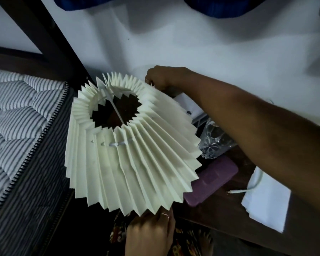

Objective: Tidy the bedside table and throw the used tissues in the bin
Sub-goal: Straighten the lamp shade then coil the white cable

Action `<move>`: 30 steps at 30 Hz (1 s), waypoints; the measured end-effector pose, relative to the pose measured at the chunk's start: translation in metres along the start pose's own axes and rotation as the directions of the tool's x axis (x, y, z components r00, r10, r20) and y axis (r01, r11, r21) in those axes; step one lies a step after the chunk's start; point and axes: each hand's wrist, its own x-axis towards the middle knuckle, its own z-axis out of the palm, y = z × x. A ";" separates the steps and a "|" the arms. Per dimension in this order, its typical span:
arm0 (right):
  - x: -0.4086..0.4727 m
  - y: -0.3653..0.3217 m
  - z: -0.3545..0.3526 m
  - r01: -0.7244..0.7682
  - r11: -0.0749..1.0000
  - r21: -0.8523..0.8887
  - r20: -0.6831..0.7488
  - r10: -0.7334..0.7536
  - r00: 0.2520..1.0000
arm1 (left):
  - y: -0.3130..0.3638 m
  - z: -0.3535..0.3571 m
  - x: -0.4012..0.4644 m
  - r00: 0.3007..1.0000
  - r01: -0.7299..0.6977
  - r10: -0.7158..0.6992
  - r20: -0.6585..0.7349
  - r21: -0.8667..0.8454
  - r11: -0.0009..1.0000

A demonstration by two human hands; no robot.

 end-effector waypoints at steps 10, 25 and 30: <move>-0.113 0.006 -0.050 0.014 0.979 0.205 -0.450 0.082 0.889 | 0.003 -0.012 0.004 0.974 -0.032 0.036 0.224 -0.024 0.999; -0.505 0.025 0.178 -0.440 0.409 0.800 -0.366 0.913 0.183 | 0.033 -0.045 -0.005 0.877 0.145 -0.110 0.468 -0.041 0.989; -0.532 0.044 0.240 -0.468 0.193 0.863 -0.159 0.981 0.112 | 0.036 -0.049 -0.002 0.767 0.196 -0.158 0.622 0.007 0.981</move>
